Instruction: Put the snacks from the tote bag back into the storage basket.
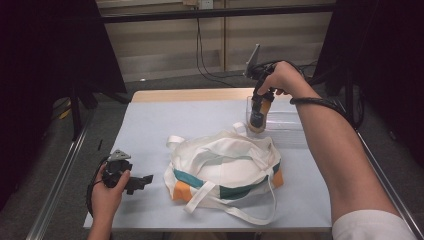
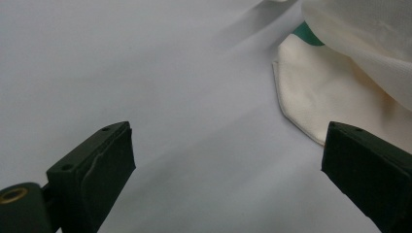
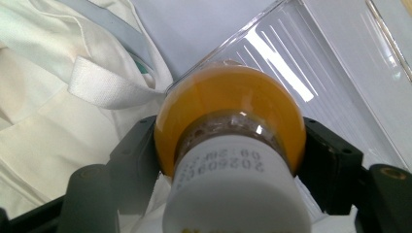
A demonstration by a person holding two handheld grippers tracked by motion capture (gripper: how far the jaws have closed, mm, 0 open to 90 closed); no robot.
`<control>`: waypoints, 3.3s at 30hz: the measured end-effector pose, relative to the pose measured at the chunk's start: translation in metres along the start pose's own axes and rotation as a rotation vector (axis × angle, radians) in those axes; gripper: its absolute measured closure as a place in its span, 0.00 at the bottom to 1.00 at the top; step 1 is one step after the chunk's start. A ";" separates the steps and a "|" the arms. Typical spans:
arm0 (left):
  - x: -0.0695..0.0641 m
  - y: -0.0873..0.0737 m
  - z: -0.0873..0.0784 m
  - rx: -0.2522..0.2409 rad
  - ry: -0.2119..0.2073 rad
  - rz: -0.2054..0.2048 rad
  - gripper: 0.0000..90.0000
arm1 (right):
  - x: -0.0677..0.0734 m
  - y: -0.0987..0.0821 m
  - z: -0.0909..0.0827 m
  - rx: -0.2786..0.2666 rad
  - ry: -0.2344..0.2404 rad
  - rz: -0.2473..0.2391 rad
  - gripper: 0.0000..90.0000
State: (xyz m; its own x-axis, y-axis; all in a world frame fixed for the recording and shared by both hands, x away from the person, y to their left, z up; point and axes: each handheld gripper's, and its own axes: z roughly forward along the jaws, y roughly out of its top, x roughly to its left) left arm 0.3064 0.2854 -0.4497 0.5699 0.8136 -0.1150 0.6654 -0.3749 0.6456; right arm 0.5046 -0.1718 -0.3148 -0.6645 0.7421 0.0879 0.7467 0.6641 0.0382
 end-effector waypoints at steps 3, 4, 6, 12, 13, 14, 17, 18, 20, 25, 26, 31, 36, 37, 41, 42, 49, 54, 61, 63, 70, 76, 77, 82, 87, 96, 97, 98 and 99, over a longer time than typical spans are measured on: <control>-0.001 0.000 0.000 -0.008 0.000 -0.014 0.05 | 0.001 0.001 0.002 0.005 0.001 -0.004 0.34; 0.000 0.000 -0.001 -0.001 -0.002 -0.002 0.05 | 0.001 0.001 0.003 0.004 0.000 -0.006 0.34; 0.000 0.000 -0.001 0.000 -0.001 -0.001 0.05 | 0.002 0.001 0.003 0.007 -0.001 -0.011 0.34; 0.000 0.000 -0.001 0.000 -0.002 -0.001 0.05 | 0.004 0.002 0.004 0.008 -0.004 -0.011 0.34; -0.001 0.000 0.000 -0.017 0.000 -0.010 0.05 | 0.004 0.002 0.005 0.008 -0.004 -0.010 0.34; -0.001 0.000 0.000 -0.018 -0.001 -0.014 0.05 | 0.004 0.001 0.005 0.008 -0.005 -0.010 0.34; -0.001 0.000 0.000 -0.019 -0.003 -0.014 0.05 | 0.004 0.001 0.006 0.009 -0.006 -0.013 0.34; -0.001 0.000 0.000 -0.019 -0.004 -0.014 0.05 | 0.003 0.001 0.007 0.009 -0.006 -0.016 0.34; 0.000 0.000 -0.001 -0.003 -0.006 0.005 0.05 | 0.003 0.001 0.008 0.010 -0.002 -0.014 0.34; -0.001 0.000 0.001 -0.020 -0.004 -0.008 0.05 | 0.003 0.000 0.009 0.009 -0.002 -0.015 0.34; -0.001 0.000 0.000 -0.014 -0.008 -0.009 0.05 | 0.002 -0.001 0.010 0.010 0.000 -0.014 0.34; -0.002 0.001 0.001 -0.018 -0.002 -0.003 0.05 | 0.002 -0.002 0.012 0.012 0.001 -0.014 0.34; -0.002 0.001 0.001 -0.009 -0.004 -0.006 0.05 | 0.002 -0.003 0.013 0.010 0.002 -0.014 0.34; -0.002 0.001 0.001 -0.009 -0.006 -0.007 0.05 | 0.002 -0.003 0.013 0.012 0.002 -0.014 0.34; -0.002 0.001 0.002 -0.012 -0.012 -0.008 0.05 | 0.003 -0.003 0.014 0.013 -0.001 -0.012 0.34; -0.002 0.001 0.002 -0.011 -0.011 -0.007 0.05 | 0.003 -0.003 0.014 0.012 -0.002 -0.013 0.34; -0.003 0.002 0.002 -0.010 -0.008 -0.002 0.05 | 0.003 -0.004 0.015 0.013 -0.004 -0.013 0.34; -0.003 0.002 0.001 -0.012 -0.008 -0.007 0.05 | 0.005 -0.004 0.016 0.019 -0.006 -0.014 0.34; -0.003 0.002 0.001 -0.011 -0.010 -0.002 0.05 | 0.005 -0.005 0.017 0.016 -0.006 -0.008 0.34; -0.003 0.002 0.001 -0.011 -0.008 -0.002 0.05 | 0.005 -0.005 0.017 0.015 -0.003 -0.006 0.34; -0.004 0.002 0.001 -0.015 -0.009 -0.004 0.05 | 0.005 -0.005 0.018 0.014 -0.006 -0.009 0.34; -0.004 0.002 0.001 -0.016 -0.009 -0.005 0.05 | 0.005 -0.005 0.020 0.017 -0.010 -0.012 0.34; -0.003 0.002 0.001 -0.017 -0.006 -0.003 0.05 | 0.005 -0.005 0.021 0.018 -0.009 -0.013 0.34; -0.003 0.002 0.001 -0.017 -0.008 -0.004 0.05 | 0.004 -0.005 0.023 0.017 -0.008 -0.012 0.34; -0.003 0.002 0.001 -0.010 -0.009 -0.003 0.05 | 0.004 -0.005 0.025 0.016 -0.007 -0.015 0.34; -0.003 0.002 0.001 -0.012 -0.009 -0.004 0.05 | 0.004 -0.005 0.026 0.019 -0.007 -0.015 0.34; -0.003 0.002 0.001 -0.012 -0.008 -0.001 0.05 | 0.004 -0.005 0.027 0.019 -0.007 -0.015 0.34; -0.003 0.002 0.001 -0.011 -0.007 -0.001 0.05 | 0.004 -0.005 0.027 0.020 -0.007 -0.015 0.34; -0.003 0.002 0.001 -0.011 -0.006 0.000 0.05 | 0.004 -0.005 0.027 0.020 -0.007 -0.015 0.34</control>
State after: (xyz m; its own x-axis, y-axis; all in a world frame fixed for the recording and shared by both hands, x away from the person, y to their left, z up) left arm 0.3060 0.2816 -0.4485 0.5725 0.8111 -0.1197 0.6602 -0.3695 0.6539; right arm 0.4974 -0.1696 -0.3418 -0.6757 0.7327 0.0808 0.7361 0.6766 0.0199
